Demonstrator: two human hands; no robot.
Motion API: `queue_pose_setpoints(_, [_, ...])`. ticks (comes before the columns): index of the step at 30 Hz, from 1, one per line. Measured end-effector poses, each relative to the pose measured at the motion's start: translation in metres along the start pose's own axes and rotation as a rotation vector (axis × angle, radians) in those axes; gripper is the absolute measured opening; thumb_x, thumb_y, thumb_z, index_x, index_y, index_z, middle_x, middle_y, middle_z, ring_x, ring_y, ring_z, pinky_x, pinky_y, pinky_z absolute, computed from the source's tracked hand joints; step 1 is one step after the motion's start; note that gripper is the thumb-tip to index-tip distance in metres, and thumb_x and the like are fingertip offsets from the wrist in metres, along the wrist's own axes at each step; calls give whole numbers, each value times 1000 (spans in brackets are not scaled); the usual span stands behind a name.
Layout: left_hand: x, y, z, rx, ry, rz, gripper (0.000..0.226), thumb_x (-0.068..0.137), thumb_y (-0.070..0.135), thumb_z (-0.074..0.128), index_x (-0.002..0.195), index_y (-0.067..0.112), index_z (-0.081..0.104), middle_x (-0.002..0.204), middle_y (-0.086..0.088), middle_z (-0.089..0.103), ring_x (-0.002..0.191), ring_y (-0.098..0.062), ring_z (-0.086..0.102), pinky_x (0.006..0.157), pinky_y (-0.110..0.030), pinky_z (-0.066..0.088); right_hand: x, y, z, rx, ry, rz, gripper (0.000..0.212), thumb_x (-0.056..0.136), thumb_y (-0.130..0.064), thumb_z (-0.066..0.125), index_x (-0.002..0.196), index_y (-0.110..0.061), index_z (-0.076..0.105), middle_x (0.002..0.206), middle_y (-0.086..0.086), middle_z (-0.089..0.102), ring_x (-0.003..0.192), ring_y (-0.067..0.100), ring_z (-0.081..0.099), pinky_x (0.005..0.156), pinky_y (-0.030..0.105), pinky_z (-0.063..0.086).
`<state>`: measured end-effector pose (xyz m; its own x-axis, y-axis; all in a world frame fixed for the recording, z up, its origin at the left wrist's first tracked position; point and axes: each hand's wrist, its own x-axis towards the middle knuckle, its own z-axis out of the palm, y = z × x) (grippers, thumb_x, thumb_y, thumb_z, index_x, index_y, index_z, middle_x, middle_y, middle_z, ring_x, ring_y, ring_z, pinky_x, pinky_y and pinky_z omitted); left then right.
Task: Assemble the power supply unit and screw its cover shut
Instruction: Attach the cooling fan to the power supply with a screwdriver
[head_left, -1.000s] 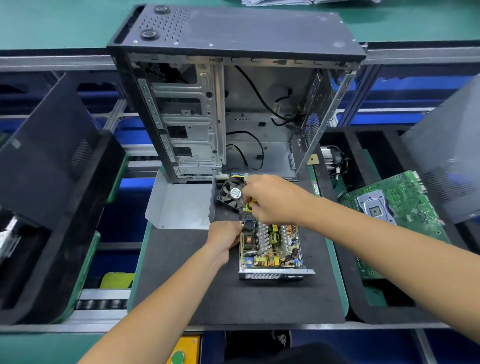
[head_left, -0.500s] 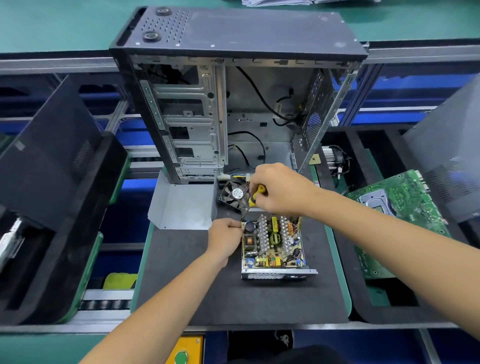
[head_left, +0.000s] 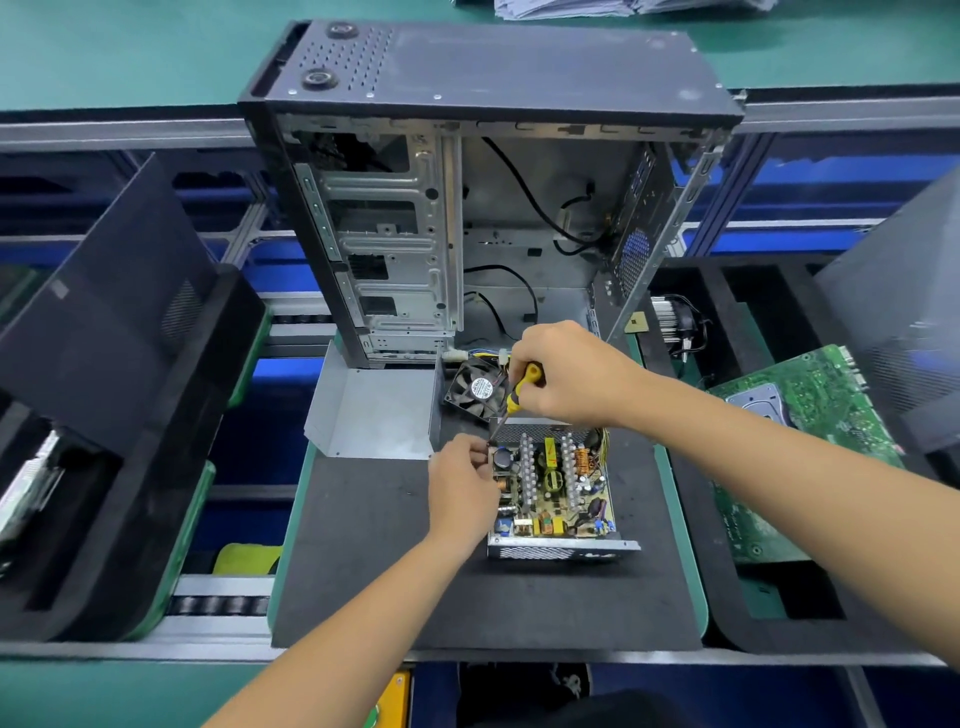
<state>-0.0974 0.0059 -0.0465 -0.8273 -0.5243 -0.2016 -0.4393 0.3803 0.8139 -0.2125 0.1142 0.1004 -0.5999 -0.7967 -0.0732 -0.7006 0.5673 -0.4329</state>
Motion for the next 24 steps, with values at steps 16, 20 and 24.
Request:
queue_pose_setpoints(16, [19,3,-34,-372,-55,38,24,85,1,66,81,25,67,65,12,68,60,0,59,62,-12,48,6,-7,-3,91,40,37,13,76,-10,62,85,-12,72,87,-1,64,76,15,58,65,29,49])
queue_pose_setpoints(20, [22,5,-37,-457,-78,5,15,83,1,68,76,14,69,59,7,66,52,-3,54,54,-14,46,7,-4,-5,155,58,67,10,75,-10,64,80,-13,71,84,-2,66,67,5,53,57,18,38])
queue_pose_setpoints(24, [24,7,-35,-475,-69,-32,9,82,6,72,74,10,69,60,1,64,50,-4,52,49,-15,44,8,-2,-7,173,76,83,9,73,-11,66,79,-14,72,79,-3,65,63,7,52,54,22,39])
